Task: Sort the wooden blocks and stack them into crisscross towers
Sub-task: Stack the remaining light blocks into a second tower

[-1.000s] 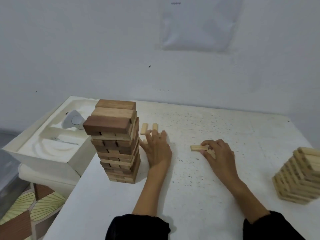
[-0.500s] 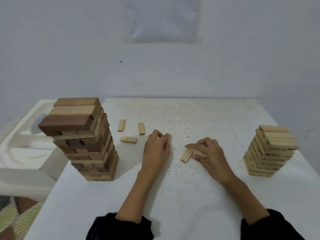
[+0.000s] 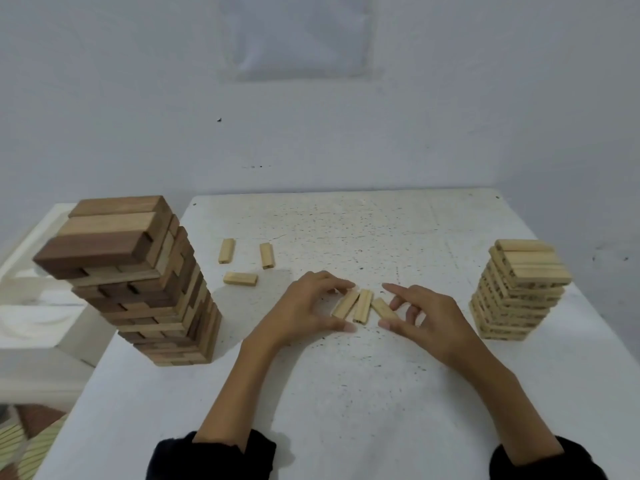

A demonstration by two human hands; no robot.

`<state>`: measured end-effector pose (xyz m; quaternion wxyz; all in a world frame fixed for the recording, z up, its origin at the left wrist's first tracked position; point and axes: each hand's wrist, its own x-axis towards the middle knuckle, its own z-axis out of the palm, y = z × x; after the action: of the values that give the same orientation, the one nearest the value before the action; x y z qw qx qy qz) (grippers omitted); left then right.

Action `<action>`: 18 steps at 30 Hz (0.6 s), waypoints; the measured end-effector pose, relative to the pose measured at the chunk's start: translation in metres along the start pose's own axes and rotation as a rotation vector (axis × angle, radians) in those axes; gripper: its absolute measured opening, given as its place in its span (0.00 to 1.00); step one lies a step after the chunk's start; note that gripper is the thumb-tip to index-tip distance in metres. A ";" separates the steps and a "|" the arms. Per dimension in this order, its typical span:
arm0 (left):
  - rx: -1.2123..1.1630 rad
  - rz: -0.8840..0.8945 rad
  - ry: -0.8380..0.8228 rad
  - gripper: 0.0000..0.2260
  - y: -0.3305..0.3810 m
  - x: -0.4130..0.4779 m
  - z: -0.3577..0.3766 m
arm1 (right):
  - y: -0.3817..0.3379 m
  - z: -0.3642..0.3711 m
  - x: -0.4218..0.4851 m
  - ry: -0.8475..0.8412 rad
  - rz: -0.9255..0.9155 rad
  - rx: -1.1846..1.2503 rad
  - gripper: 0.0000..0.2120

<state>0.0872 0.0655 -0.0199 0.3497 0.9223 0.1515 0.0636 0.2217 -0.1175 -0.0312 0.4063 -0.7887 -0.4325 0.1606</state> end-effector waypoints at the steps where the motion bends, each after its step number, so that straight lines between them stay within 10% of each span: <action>1: -0.020 -0.004 -0.008 0.27 -0.001 -0.001 0.001 | 0.000 0.000 0.000 -0.036 -0.016 0.023 0.31; 12: 0.012 0.080 -0.069 0.38 0.001 0.003 0.005 | 0.004 -0.010 -0.002 -0.327 -0.109 0.126 0.40; 18: -0.014 0.078 -0.055 0.29 0.003 0.006 0.009 | 0.002 0.004 0.002 -0.094 -0.110 0.012 0.35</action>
<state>0.0959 0.0600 -0.0242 0.3572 0.9266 0.1052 0.0528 0.2212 -0.1141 -0.0348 0.3982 -0.7530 -0.4928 0.1775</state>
